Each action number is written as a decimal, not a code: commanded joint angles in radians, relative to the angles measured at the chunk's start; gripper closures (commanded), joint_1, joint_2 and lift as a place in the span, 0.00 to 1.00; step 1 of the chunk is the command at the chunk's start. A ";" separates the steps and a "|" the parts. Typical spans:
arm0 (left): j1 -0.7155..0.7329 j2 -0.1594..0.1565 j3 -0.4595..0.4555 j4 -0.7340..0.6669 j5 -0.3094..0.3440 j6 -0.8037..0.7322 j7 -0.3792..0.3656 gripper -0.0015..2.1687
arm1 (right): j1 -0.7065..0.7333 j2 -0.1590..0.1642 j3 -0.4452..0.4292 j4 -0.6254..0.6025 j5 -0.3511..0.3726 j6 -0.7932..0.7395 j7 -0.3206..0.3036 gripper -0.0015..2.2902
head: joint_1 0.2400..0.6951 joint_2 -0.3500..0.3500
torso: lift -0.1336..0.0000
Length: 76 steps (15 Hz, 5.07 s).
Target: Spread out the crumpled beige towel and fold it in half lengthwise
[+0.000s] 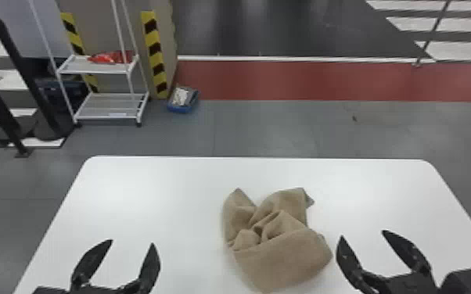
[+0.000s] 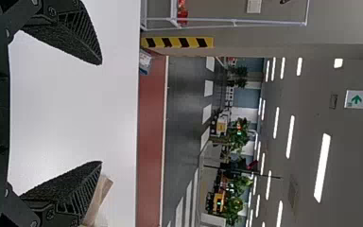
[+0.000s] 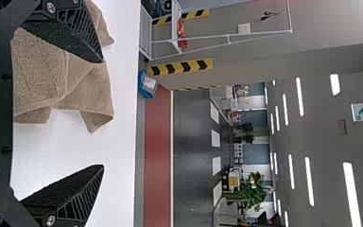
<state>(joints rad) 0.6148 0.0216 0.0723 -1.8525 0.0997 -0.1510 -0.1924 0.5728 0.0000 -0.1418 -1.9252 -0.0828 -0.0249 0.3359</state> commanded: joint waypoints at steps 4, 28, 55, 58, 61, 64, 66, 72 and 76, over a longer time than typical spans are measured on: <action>0.003 0.001 0.004 0.001 0.000 0.000 -0.002 0.07 | 0.002 0.001 0.001 -0.003 0.000 -0.003 0.000 0.04 | 1.00 0.50 | 1.00; -0.198 0.012 -0.347 0.055 -0.189 0.301 -0.110 0.07 | -0.051 0.001 -0.292 0.130 -0.112 -0.009 0.014 0.04 | 1.00 0.00 | 1.00; -0.374 0.015 -0.444 0.168 -0.239 0.503 -0.104 0.66 | -0.107 0.001 -0.274 0.190 -0.100 0.006 0.025 0.04 | 1.00 0.00 | 1.00; -0.343 0.017 -0.433 0.090 -0.259 0.543 -0.111 0.99 | -0.107 0.001 -0.275 0.192 -0.100 0.006 0.025 0.04 | 1.00 0.00 | 1.00; -0.254 0.017 -0.339 -0.108 -0.252 0.552 -0.176 0.99 | -0.107 0.001 -0.280 0.193 -0.100 0.006 0.025 0.04 | 1.00 0.00 | 1.00; -0.164 0.017 -0.184 -0.340 -0.202 0.571 -0.232 0.99 | -0.107 0.001 -0.279 0.193 -0.100 0.006 0.025 0.04 | 1.00 0.00 | 1.00; -0.152 0.011 -0.069 -0.376 -0.133 0.592 -0.231 0.99 | -0.105 0.001 -0.277 0.193 -0.098 0.006 0.026 0.04 | 1.00 0.00 | 1.00; -0.194 0.003 0.030 -0.218 -0.124 0.666 -0.176 0.98 | -0.105 0.001 -0.242 0.190 -0.041 -0.025 0.100 0.04 | 1.00 0.16 | 1.00; -0.217 -0.002 0.027 -0.140 -0.115 0.712 -0.117 0.00 | -0.105 0.001 -0.231 0.192 -0.014 -0.052 0.149 0.04 | 1.00 0.27 | 1.00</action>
<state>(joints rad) 0.3993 0.0202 0.1039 -2.0032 -0.0148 0.5582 -0.3108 0.4679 0.0000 -0.3741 -1.7348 -0.1015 -0.0696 0.4842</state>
